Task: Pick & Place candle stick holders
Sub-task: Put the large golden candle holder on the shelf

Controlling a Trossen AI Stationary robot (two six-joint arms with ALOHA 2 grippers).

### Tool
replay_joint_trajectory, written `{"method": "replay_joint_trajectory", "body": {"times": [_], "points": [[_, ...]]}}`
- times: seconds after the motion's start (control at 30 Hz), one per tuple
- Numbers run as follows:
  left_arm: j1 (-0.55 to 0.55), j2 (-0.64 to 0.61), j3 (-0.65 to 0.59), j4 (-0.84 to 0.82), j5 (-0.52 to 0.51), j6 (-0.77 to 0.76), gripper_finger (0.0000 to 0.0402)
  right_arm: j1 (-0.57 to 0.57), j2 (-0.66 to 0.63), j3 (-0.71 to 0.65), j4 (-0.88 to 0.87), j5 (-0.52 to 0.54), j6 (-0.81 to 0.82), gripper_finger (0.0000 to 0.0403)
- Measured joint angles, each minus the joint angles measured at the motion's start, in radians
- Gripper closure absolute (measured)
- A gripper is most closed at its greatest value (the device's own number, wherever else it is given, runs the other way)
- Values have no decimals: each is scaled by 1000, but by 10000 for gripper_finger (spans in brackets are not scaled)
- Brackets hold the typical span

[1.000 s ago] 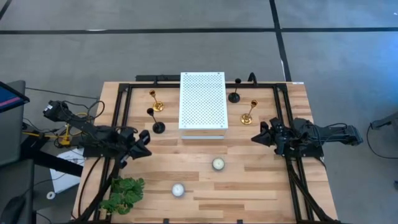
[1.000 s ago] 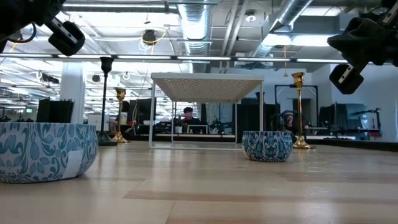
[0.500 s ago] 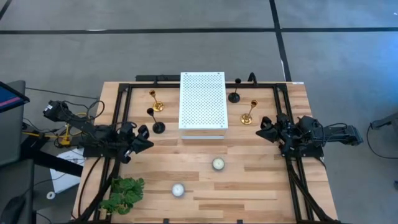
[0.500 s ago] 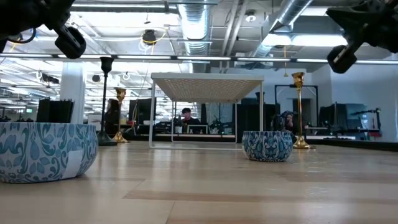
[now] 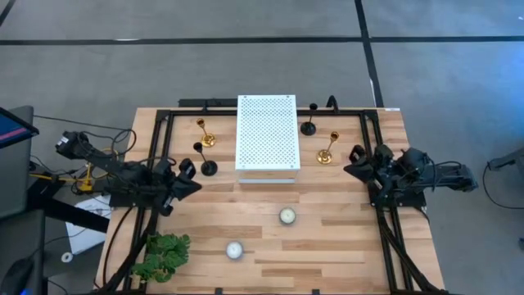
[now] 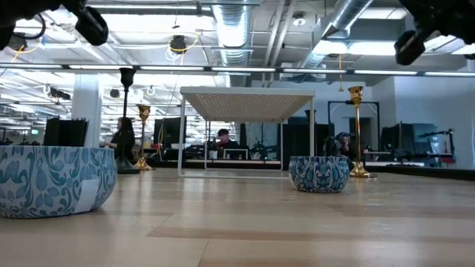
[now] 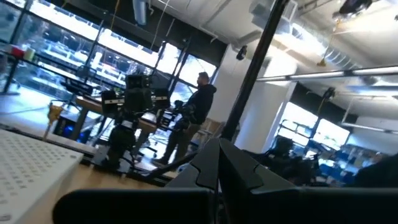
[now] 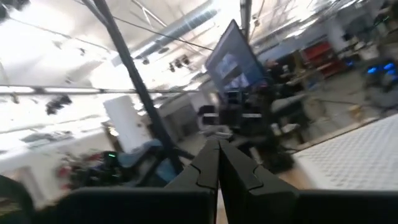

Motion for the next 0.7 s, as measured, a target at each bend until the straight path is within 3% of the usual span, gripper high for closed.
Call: {"method": "replay_joint_trajectory", "body": {"times": [0.23,0.47,0.7], "points": [[0,86,61,-38,-94,8,396,0,0,165,-312,113,-42,403],[0,165,158,-62,-168,109,396,0,31,312,-425,190,-94,403],[0,217,353,-337,-219,157,396,0,168,438,-458,214,-192,403]]}}
